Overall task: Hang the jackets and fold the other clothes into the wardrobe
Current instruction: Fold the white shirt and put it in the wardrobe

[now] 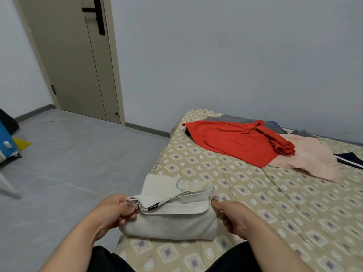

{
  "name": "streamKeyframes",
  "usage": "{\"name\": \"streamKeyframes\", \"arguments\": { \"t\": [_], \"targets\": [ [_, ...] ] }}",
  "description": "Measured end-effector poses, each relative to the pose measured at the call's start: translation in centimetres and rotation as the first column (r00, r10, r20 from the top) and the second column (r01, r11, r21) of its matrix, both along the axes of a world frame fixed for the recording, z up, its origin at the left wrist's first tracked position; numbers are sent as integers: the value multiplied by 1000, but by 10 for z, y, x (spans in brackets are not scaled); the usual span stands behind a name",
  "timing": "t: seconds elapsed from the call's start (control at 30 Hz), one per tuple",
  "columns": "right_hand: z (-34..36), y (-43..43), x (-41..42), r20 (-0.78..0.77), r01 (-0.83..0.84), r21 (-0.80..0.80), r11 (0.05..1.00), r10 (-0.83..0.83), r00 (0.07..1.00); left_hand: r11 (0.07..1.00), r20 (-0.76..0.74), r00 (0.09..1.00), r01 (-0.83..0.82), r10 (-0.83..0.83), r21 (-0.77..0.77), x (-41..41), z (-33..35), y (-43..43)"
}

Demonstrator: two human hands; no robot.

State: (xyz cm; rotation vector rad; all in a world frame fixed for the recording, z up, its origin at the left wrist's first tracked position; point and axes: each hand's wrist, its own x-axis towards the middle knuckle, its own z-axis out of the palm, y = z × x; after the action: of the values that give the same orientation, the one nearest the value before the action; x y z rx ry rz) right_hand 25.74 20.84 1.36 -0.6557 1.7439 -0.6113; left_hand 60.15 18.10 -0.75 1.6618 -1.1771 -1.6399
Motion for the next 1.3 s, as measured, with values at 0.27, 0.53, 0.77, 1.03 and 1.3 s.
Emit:
{"name": "streamKeyframes", "arguments": {
  "t": [0.27,0.53,0.77,1.03,1.3],
  "targets": [
    [-53,-53,-3,-510,-245,72,967,247,824,969,600,792,41,117,-243,-29,-54,-45],
    [-78,-101,-23,-447,-253,-219,942,134,884,966,285,932,-176,225,-188,-39,-77,-103],
    [-80,-119,-35,-195,-204,-222,954,162,967,983,16,988,-152,154,-107,-51,-85,-135],
    [-89,-140,-20,-420,-211,-215,954,104,901,951,86,948,-303,307,-58,-52,-105,-154],
    [-97,-140,-15,-467,-174,-182,968,71,881,959,72,957,-277,280,-51,-57,-100,-147]
  ]
}}
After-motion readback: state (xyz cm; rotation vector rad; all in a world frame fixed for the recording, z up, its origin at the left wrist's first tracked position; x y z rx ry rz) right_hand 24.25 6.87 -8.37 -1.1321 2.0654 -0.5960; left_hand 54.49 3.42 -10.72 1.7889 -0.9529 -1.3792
